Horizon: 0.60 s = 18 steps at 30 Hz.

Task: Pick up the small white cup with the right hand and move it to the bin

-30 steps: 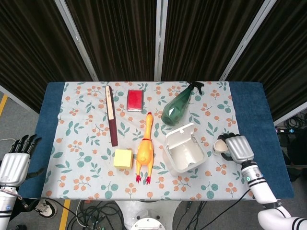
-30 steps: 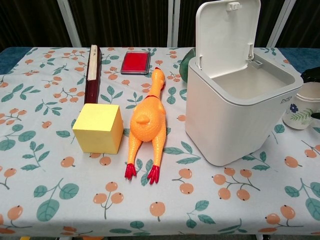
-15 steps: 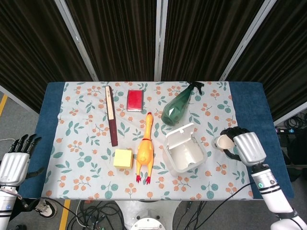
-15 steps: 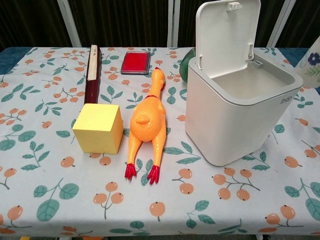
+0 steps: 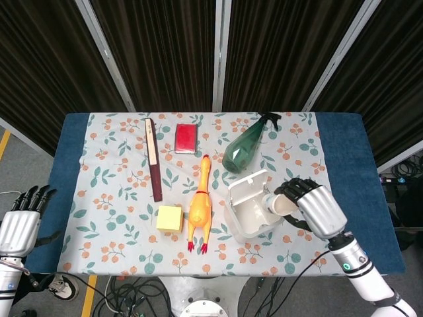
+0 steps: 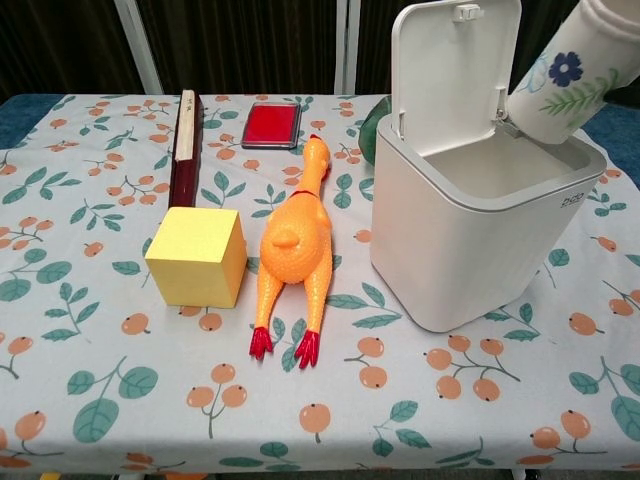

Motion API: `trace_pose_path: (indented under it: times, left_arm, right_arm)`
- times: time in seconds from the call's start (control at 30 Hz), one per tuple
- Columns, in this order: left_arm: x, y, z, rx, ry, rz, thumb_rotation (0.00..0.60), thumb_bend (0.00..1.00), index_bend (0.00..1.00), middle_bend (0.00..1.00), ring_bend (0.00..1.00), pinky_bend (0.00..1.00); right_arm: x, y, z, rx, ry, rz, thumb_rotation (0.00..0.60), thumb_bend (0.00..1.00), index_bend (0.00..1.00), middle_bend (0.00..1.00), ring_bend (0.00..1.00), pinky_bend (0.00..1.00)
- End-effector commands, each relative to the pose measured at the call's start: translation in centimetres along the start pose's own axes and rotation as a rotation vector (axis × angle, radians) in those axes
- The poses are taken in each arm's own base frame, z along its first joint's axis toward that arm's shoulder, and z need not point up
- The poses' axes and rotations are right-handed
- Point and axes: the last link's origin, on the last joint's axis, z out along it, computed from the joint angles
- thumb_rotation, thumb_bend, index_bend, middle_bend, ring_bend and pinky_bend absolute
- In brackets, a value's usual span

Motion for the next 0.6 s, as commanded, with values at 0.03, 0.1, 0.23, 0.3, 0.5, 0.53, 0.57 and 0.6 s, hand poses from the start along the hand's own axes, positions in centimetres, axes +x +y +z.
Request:
trace_pose_path:
  times: [0.03,0.1,0.23,0.3,0.5,0.53,0.57,0.6]
  left_arm:
    - [0.0,-0.1,-0.1,0.002,0.0,-0.001,0.6,0.1,0.14,0.09,0.04,0.14]
    - [0.0,-0.2,-0.1,0.005,0.001,-0.003,0.6,0.1,0.14,0.09,0.04,0.14]
    - [0.0,-0.2,-0.1,0.005,0.002,-0.004,0.6,0.1,0.14,0.09,0.04,0.14]
    - [-0.1,-0.2,-0.1,0.003,0.003,-0.005,0.6,0.1,0.14,0.09,0.04,0.14]
    - [-0.1,-0.2,-0.2,0.003,0.005,-0.006,0.6,0.1,0.14,0.09,0.04,0.14]
    - [-0.1,-0.2,-0.2,0.004,0.005,-0.007,0.6,0.1,0.14,0.09,0.04,0.14]
    - [-0.1,-0.3,-0.2,0.005,0.005,-0.007,0.6,0.1,0.14,0.09,0.04,0.14]
    - [-0.1,-0.3,-0.2,0.006,0.005,-0.007,0.6,0.1,0.14,0.09,0.04,0.14]
  right_arm:
    - [-0.8,-0.9,0.7,0.03,-0.022,0.013,0.6,0.1,0.27,0.34,0.26,0.41]
    - [-0.9,-1.2,0.8,0.043,-0.03,0.027,0.6,0.05,0.12,0.23,0.13,0.3]
    - [-0.6,-1.3,0.8,0.053,-0.016,0.038,0.6,0.0,0.0,0.03,0.0,0.09]
    - [-0.4,-1.1,0.5,0.048,-0.001,0.04,0.6,0.0,0.0,0.01,0.0,0.07]
    - [0.4,1.1,-1.7,-0.04,0.042,0.01,0.6,0.0,0.0,0.01,0.0,0.06]
    - [0.4,1.8,-2.4,-0.069,0.049,-0.005,0.6,0.0,0.0,0.01,0.0,0.06]
    - [0.4,2.6,-3.1,-0.103,0.055,-0.025,0.6,0.0,0.0,0.01,0.0,0.06]
    - [0.4,3.7,-4.3,-0.155,0.06,-0.062,0.6,0.0,0.0,0.01,0.0,0.05]
